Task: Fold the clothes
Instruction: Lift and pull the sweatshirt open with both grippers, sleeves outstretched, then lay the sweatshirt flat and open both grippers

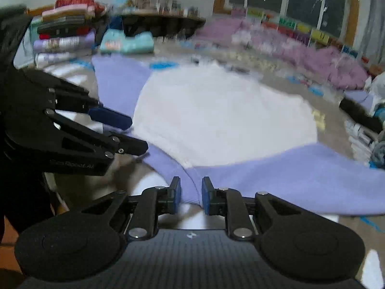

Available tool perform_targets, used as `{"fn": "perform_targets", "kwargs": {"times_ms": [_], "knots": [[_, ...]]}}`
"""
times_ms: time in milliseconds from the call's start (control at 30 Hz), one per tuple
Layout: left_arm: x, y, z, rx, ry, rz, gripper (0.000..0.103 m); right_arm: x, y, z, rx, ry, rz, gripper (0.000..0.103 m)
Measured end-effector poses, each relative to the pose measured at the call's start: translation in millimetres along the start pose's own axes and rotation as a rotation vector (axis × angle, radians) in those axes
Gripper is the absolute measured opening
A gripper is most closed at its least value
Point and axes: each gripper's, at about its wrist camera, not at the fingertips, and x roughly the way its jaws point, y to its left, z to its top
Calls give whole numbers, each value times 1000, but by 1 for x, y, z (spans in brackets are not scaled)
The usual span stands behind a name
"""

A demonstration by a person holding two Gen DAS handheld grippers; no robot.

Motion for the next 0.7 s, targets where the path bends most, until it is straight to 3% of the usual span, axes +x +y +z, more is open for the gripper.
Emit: {"fn": "perform_targets", "kwargs": {"times_ms": [67,133,200,267,400,467,533,633,700], "knots": [[6,0,-3,1,27,-2,41,1,0,-1,21,-22,-9,23],[12,-7,-9,38,59,5,43,13,-1,-8,37,29,-1,25],[11,-11,-8,46,72,1,43,14,0,-15,39,24,-3,26],[2,-6,-3,-8,35,-31,43,5,0,-12,44,2,-8,25],[-4,16,2,-115,-45,42,43,-9,-4,-16,91,-87,-42,24],[8,29,1,-183,9,71,44,-10,-13,-17,130,-109,-61,27],[22,40,-3,-240,102,50,46,-6,-22,-19,173,-89,-53,39],[14,47,2,-276,58,33,46,4,-32,-27,220,-28,-25,40],[4,57,8,-313,-38,65,46,1,-33,-26,218,-30,-29,40]]}}
